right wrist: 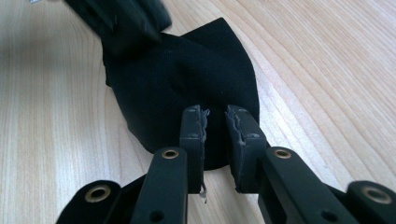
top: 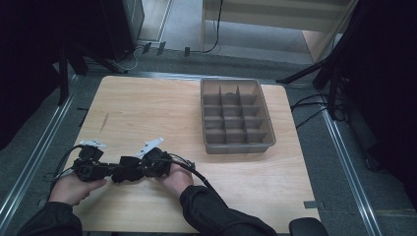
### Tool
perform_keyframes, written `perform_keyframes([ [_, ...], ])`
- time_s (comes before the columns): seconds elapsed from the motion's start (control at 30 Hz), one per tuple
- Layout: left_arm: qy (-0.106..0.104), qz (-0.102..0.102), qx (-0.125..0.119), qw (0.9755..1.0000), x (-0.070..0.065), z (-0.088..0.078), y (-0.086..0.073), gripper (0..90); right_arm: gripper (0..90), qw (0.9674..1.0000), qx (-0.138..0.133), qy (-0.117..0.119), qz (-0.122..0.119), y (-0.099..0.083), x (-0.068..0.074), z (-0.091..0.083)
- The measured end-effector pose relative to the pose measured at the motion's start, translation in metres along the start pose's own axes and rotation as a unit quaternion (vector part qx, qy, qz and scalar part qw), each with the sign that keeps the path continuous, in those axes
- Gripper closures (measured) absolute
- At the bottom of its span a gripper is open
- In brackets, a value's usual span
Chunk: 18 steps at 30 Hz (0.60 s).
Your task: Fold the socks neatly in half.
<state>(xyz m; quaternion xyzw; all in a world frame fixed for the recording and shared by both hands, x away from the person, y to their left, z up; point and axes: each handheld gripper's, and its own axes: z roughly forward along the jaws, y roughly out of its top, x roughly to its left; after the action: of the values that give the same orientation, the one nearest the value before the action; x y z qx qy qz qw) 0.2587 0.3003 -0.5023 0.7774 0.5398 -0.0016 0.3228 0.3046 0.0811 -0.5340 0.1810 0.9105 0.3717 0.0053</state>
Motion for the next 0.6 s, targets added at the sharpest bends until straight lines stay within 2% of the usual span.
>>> perform_keyframes([
  [0.07,0.005,-0.008,-0.018,0.9998,0.003,-0.005,0.001,71.5,76.8,1.0,0.0,-0.002,-0.007,0.001,0.0,0.0],
  [0.17,0.023,-0.011,-0.028,0.9993,0.007,-0.007,0.005,71.3,75.7,1.0,-0.003,-0.004,-0.005,0.003,0.001,-0.002],
  [0.23,0.029,-0.021,-0.034,0.9988,0.011,-0.005,0.007,70.3,75.3,0.9999,-0.011,-0.001,0.001,0.007,0.001,-0.004],
  [0.3,0.038,-0.021,-0.033,0.9985,0.016,-0.001,0.009,68.6,75.4,0.9998,-0.021,0.001,0.0,0.011,0.003,-0.007],
  [0.43,0.043,-0.023,-0.017,0.9987,0.023,0.011,0.012,62.1,75.6,0.9994,-0.031,0.01,-0.005,0.019,0.01,-0.01],
  [0.6,0.039,-0.013,-0.013,0.9991,0.021,0.019,0.013,58.3,75.6,0.9996,-0.017,0.019,-0.016,0.018,0.019,-0.002],
])
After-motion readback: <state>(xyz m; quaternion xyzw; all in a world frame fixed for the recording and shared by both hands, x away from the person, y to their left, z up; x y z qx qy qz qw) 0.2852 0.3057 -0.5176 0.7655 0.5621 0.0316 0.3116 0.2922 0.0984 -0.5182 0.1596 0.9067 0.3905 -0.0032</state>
